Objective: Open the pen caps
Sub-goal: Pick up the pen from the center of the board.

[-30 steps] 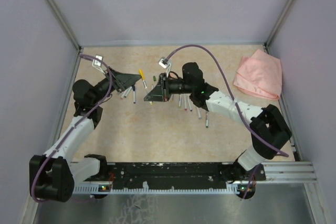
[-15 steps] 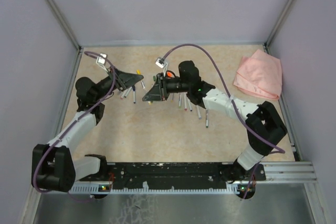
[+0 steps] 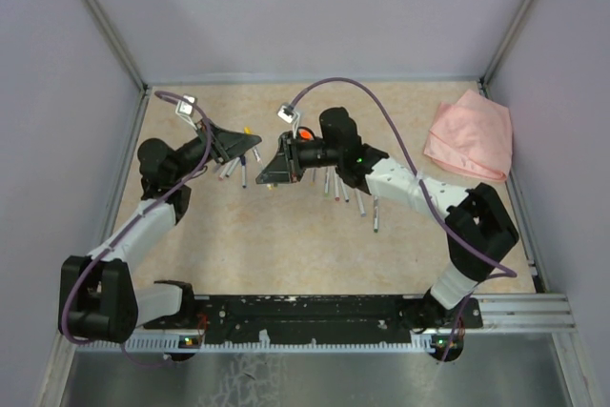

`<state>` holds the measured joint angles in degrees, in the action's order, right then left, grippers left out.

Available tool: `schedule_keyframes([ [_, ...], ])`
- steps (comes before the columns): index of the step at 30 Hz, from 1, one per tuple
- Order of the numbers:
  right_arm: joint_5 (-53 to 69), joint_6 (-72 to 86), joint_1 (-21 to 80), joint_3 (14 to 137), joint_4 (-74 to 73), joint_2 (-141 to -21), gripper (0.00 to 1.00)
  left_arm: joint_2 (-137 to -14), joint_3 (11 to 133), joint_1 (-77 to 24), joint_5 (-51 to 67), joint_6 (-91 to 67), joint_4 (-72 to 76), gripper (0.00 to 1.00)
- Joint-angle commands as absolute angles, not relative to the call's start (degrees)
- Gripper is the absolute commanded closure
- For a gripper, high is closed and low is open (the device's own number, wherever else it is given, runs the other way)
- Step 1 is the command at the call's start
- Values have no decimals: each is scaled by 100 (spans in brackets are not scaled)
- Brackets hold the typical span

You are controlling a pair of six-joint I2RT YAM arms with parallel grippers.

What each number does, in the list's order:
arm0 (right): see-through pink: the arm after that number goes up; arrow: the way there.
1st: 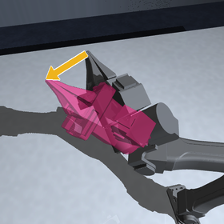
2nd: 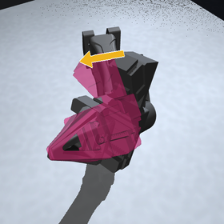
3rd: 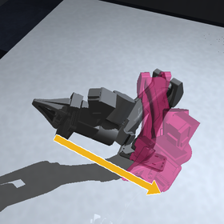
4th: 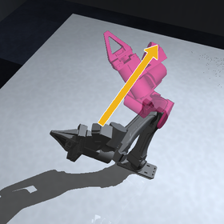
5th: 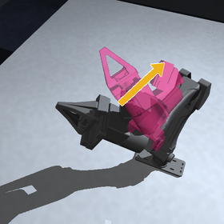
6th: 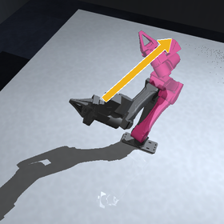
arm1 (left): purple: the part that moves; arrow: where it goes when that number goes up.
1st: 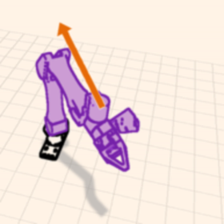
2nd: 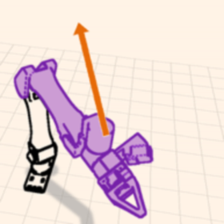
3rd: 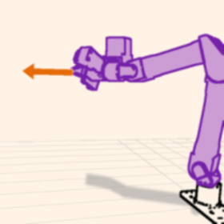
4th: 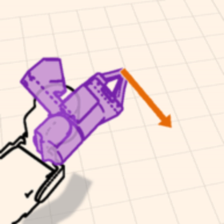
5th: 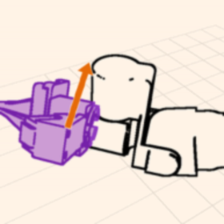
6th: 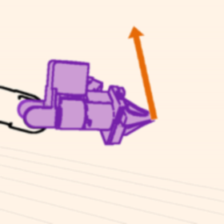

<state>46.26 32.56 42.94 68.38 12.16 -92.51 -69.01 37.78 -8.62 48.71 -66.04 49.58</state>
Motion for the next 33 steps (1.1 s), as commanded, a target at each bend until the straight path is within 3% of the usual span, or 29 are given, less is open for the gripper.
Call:
schedule_keyframes([
  [1,4633,3087,4351,7113,1168,-9273,100,-6964,3978,-833,4987,-6598,5253,68],
  [13,4588,3032,4353,7111,1057,-9257,100,-6991,3994,-746,5045,-6657,5358,69],
  [16,4580,3026,4351,7115,1055,-9259,100,-7005,4004,-745,5071,-6658,5361,75],
  [22,4573,3014,4351,7099,1020,-9262,100,-7012,3990,-726,5127,-6620,5357,99],
  [24,4535,3013,4353,7079,1011,-9242,99,-7003,3983,-721,5160,-6583,5361,100],
  [29,4340,3148,4354,7058,1240,-9169,66,-6939,3936,-728,5279,-6410,5354,100],
  [33,4197,3552,4342,7059,1716,-9207,57,-6885,3796,-744,5287,-6416,5504,100],
])
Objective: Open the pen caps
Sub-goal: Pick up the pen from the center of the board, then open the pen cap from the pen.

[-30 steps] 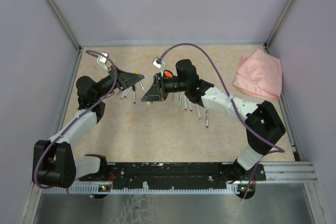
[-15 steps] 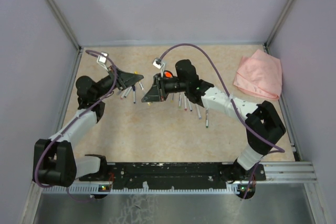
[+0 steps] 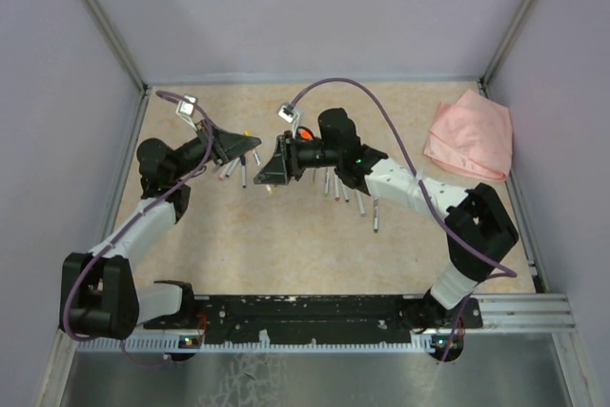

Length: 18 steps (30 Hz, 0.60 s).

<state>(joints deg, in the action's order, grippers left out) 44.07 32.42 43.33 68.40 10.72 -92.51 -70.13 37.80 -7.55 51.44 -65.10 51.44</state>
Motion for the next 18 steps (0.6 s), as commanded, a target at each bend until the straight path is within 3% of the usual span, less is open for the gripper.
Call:
schedule_keyframes([
  [1,4178,3622,4342,7072,1810,-9237,57,-6870,3770,-748,5283,-6416,5515,100],
  [10,4004,3897,4346,7124,2037,-9340,60,-6790,3638,-750,5266,-6364,5541,100],
  [18,4341,3961,4388,7062,2073,-9413,100,-6853,3786,-685,5193,-6258,5474,100],
])
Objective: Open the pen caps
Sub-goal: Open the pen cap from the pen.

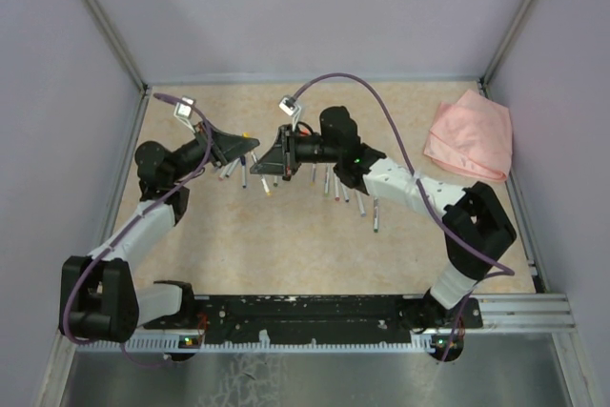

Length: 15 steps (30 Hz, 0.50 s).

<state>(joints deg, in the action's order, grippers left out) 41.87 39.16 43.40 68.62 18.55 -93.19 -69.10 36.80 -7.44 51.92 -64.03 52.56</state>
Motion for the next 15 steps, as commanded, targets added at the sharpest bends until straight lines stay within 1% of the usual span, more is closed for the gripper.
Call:
schedule_keyframes([
  [1,4363,3965,4394,7033,2074,-9421,100,-6863,3833,-634,5215,-6232,5449,100],
  [5,4420,3843,4467,6884,1934,-9380,100,-6887,4024,-291,5225,-6231,5383,100],
  [10,4442,3316,4642,6892,1238,-9345,100,-7185,4487,-9,5121,-6449,5707,100],
  [15,4584,3295,4669,6772,1240,-9282,100,-7450,4950,156,4975,-6464,5743,100],
])
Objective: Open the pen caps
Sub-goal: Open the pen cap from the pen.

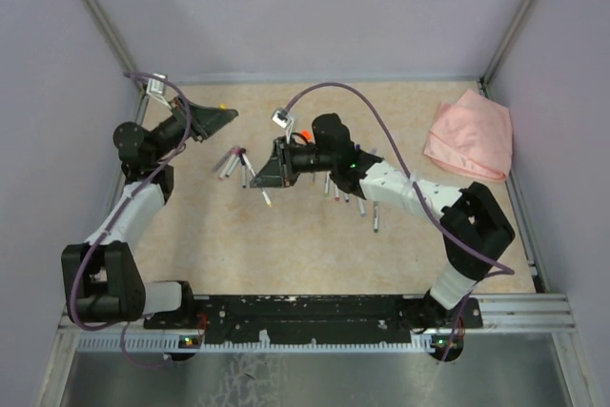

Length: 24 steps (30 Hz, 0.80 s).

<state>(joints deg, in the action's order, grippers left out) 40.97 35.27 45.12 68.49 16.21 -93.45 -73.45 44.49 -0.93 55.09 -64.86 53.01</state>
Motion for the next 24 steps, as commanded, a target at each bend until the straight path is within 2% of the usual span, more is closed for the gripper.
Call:
schedule_keyframes([
  [1,4626,3283,4667,6769,1245,-9281,100,-7470,5013,183,4933,-6410,5701,100],
  [8,4434,3189,4664,6664,1077,-9184,100,-7414,5163,222,4783,-6024,5219,100],
  [18,3385,2824,4414,6294,398,-8703,100,-7141,5023,104,4271,-4130,1725,100],
  [24,3176,2836,3982,5951,386,-8422,100,-7637,5264,-543,3133,-3175,455,100],
])
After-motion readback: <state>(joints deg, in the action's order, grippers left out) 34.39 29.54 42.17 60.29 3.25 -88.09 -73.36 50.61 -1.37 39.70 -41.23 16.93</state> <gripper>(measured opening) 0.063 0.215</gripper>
